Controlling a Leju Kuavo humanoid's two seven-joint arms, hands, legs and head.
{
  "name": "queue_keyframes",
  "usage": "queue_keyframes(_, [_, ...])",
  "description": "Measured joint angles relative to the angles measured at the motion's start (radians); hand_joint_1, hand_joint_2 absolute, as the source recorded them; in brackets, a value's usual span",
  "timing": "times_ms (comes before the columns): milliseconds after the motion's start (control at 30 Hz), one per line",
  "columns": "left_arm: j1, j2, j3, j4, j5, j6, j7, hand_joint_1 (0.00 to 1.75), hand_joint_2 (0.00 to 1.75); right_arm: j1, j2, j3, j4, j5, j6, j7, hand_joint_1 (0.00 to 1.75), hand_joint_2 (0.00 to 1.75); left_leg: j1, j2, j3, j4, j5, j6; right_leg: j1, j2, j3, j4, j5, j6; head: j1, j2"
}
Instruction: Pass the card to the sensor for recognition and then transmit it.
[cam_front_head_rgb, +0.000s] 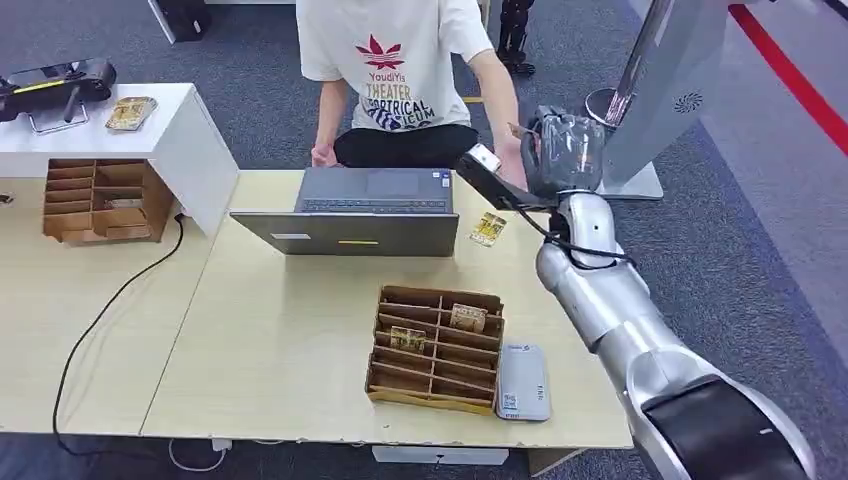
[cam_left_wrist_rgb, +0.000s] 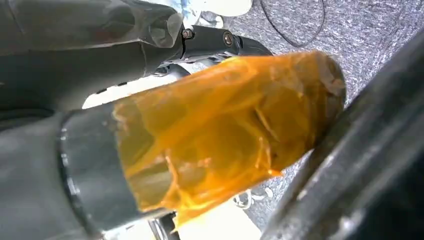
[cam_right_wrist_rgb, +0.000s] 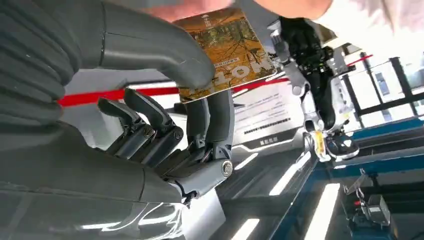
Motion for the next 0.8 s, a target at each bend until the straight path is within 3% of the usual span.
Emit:
queue_keyframes(400, [-0.001, 0.001, -0.005, 0.0, 0.012, -0.004, 0.006, 0.0, 0.0, 0.0, 0.008, 0.0, 0.076, 0.069, 0.0, 0.016, 1.75, 1.75, 0.0, 0.0, 0.0, 0.0, 0.0, 0.0, 0.0, 0.0, 0.0, 0.0, 0.0, 0.0, 0.0, 0.0])
queue_keyframes(433, [-0.001, 0.001, -0.005, 0.0, 0.014, -0.005, 0.007, 0.0, 0.0, 0.0, 0.01, 0.0, 0.08, 0.075, 0.003, 0.016, 1.5, 1.75, 0.0, 0.0, 0.0, 0.0, 0.0, 0.0, 0.0, 0.0, 0.0, 0.0, 0.0, 0.0, 0.0, 0.0])
queue_keyframes(467, [-0.001, 0.001, -0.005, 0.0, 0.016, -0.006, 0.007, 0.0, 0.0, 0.0, 0.013, 0.0, 0.083, 0.082, 0.009, 0.018, 0.03, 1.75, 0.0, 0.0, 0.0, 0.0, 0.0, 0.0, 0.0, 0.0, 0.0, 0.0, 0.0, 0.0, 0.0, 0.0])
queue_keyframes(667, [0.0, 0.001, -0.005, 0.0, 0.025, -0.008, 0.011, 0.0, 0.0, -0.003, 0.027, 0.0, 0.117, 0.147, 0.116, 0.042, 0.0, 1.75, 0.0, 0.0, 0.0, 0.0, 0.0, 0.0, 0.0, 0.0, 0.0, 0.0, 0.0, 0.0, 0.0, 0.0])
queue_keyframes(800, [0.0, 0.001, -0.005, 0.0, 0.036, -0.01, 0.016, 0.0, 0.0, -0.004, 0.04, 0.0, 0.14, 0.14, 0.149, 0.038, 0.0, 1.75, 0.0, 0.0, 0.0, 0.0, 0.0, 0.0, 0.0, 0.0, 0.0, 0.0, 0.0, 0.0, 0.0, 0.0])
